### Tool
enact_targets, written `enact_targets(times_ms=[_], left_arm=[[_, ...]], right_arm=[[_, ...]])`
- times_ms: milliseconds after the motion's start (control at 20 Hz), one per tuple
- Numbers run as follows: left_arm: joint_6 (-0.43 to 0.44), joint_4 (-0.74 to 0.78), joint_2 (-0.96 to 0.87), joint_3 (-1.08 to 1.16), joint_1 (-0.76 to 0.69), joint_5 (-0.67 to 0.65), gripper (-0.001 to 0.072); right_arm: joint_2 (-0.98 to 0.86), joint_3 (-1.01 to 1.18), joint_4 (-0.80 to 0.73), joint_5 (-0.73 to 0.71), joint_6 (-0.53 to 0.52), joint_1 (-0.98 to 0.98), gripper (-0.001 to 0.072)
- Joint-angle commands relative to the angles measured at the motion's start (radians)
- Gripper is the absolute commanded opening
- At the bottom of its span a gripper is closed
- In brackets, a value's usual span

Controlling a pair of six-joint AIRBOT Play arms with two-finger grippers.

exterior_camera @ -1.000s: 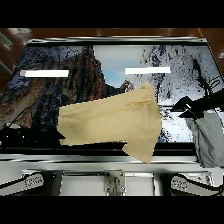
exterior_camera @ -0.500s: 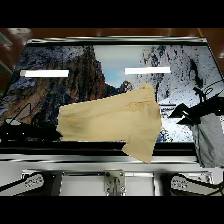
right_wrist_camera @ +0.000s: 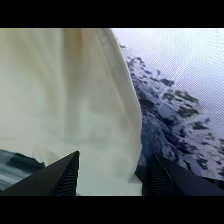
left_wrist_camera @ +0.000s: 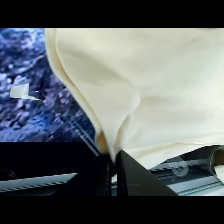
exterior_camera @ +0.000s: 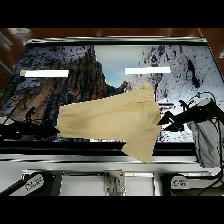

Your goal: Fold the shirts.

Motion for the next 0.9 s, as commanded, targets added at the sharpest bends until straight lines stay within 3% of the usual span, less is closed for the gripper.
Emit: enact_targets(times_ms=[0, 50, 100, 150, 200, 400, 550, 650, 850], left_arm=[[0.001, -0.001, 0.018, 0.003, 0.000, -0.003, 0.0043], [0.001, -0.001, 0.018, 0.004, 0.000, -0.002, 0.0043], [0.002, -0.001, 0.018, 0.008, 0.000, -0.002, 0.0043], [0.002, 0.000, 0.018, 0.013, 0.000, -0.002, 0.0043], [0.002, 0.000, 0.018, 0.026, 0.000, -0.008, 0.0043], [0.003, 0.055, 0.066, 0.227, 0.000, -0.028, 0.0042], [0.021, 0.036, 0.140, 0.556, -0.001, -0.014, 0.0042], [0.020, -0.040, 0.189, 0.809, -0.004, 0.040, 0.0042], [0.015, -0.142, 0.273, 1.241, -0.004, 0.193, 0.0043]], right_arm=[[-0.036, -0.009, -0.052, -0.075, 0.049, 0.085, 0.0560], [-0.048, -0.009, -0.050, -0.071, 0.048, 0.103, 0.0559], [-0.058, -0.009, -0.048, -0.071, 0.047, 0.120, 0.0501], [-0.061, -0.009, -0.048, -0.072, 0.048, 0.137, 0.0200], [-0.057, -0.009, -0.035, -0.073, 0.045, 0.148, 0.0069], [0.095, 0.041, 0.058, -0.083, -0.082, 0.154, 0.0063], [0.316, 0.223, 0.074, -0.138, -0.153, 0.154, 0.0064], [0.490, 0.384, 0.111, -0.256, -0.236, 0.154, 0.0064], [0.797, 0.606, 0.081, -0.712, -0.259, 0.155, 0.0063]])
